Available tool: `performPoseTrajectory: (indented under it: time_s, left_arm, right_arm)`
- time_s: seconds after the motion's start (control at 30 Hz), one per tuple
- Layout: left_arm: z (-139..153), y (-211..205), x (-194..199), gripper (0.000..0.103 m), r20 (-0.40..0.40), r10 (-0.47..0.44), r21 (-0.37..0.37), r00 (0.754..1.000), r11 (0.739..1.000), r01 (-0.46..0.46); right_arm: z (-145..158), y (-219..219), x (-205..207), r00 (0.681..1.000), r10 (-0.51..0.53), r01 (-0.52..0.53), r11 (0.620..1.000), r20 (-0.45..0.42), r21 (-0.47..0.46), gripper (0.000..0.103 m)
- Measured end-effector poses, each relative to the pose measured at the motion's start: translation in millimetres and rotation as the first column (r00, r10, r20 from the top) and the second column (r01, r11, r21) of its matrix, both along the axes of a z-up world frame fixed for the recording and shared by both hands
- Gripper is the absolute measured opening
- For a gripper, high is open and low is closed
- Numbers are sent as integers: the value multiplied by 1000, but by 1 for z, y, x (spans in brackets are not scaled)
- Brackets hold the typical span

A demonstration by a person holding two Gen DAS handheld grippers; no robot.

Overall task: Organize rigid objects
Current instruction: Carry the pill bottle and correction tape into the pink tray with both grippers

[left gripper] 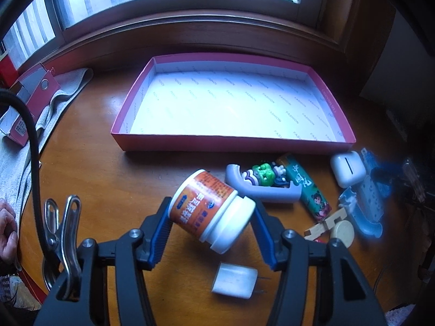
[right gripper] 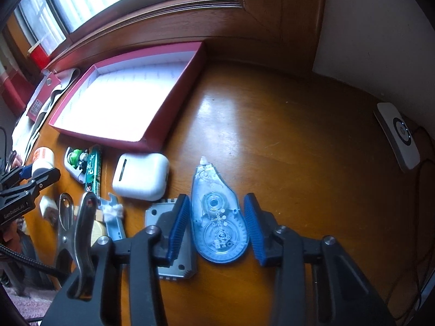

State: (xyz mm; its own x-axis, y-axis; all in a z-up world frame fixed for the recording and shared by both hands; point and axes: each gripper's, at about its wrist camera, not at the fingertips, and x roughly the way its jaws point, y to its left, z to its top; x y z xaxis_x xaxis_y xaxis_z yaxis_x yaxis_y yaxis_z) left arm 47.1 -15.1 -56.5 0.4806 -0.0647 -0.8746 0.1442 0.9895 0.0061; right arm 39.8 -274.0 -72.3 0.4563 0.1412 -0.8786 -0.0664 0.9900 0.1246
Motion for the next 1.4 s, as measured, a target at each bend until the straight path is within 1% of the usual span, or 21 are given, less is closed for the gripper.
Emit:
performPoseTrajectory:
  time_s: [0.07, 0.17, 0.23, 0.27, 0.33, 0.4, 0.47, 0.53, 0.57, 0.7, 0.8, 0.87, 0.9, 1.13, 1.27, 1.4]
  left_arm:
    - [2, 1, 0, 59, 4, 0, -2, 1000, 1000, 0]
    - [4, 1, -1, 59, 10, -1, -5, 1000, 1000, 1]
    - [4, 1, -1, 59, 11, -2, -4, 1000, 1000, 2]
    - [4, 1, -1, 59, 12, -2, -3, 1000, 1000, 2]
    - [4, 1, -2, 59, 10, -2, 2, 1000, 1000, 2]
    - [4, 1, -1, 59, 10, -2, 3, 1000, 1000, 2]
    - [4, 2, -1, 59, 11, 2, 3, 1000, 1000, -2]
    - [4, 4, -1, 59, 11, 6, 2, 1000, 1000, -6]
    - [4, 5, -1, 59, 11, 8, 3, 1000, 1000, -8]
    - [5, 6, -1, 59, 16, 8, 3, 1000, 1000, -8]
    - [7, 7, 0, 59, 18, 9, 4, 1000, 1000, -9]
    - [7, 7, 1, 59, 16, 12, 3, 1000, 1000, -12]
    - [8, 7, 2, 59, 16, 13, 2, 1000, 1000, -13]
    - [15, 8, 8, 59, 21, 19, -4, 1000, 1000, -19]
    - [23, 9, 16, 59, 33, 24, -7, 999, 1000, -24]
    - [30, 7, 27, 59, 48, 29, -1, 998, 1000, -29]
  right_arm:
    - [0, 0, 1, 1000, -4, 4, 1000, -5, 8, 41]
    - [0, -7, 6, 999, -25, 28, 996, -26, 89, 41]
    - [0, -10, 12, 997, -63, 68, 991, -47, 114, 41]
    - [0, -9, 14, 996, -71, 76, 992, -49, 98, 41]
    - [1, 2, 17, 997, -64, 66, 997, -43, 31, 41]
    - [-1, 16, 18, 999, -34, 32, 998, -33, -63, 41]
    - [-3, 31, 16, 1000, 2, -4, 988, -17, -152, 41]
    - [-4, 32, 16, 1000, -4, 1, 990, -17, -138, 41]
    - [-3, 32, 16, 1000, -6, 4, 990, -15, -138, 38]
    - [-5, 31, 16, 1000, -4, 3, 992, -11, -125, 38]
    - [-4, 28, 9, 1000, -20, 20, 996, -2, -90, 37]
    - [-2, 25, 4, 1000, -16, 18, 995, 19, -101, 37]
    - [3, 19, 1, 1000, -12, 14, 995, 27, -102, 37]
    - [30, 30, -12, 996, 27, -21, 997, 80, -80, 37]
    - [46, 41, -9, 993, 56, -50, 997, 99, -54, 37]
    - [56, 54, 2, 991, 86, -83, 996, 106, -31, 37]
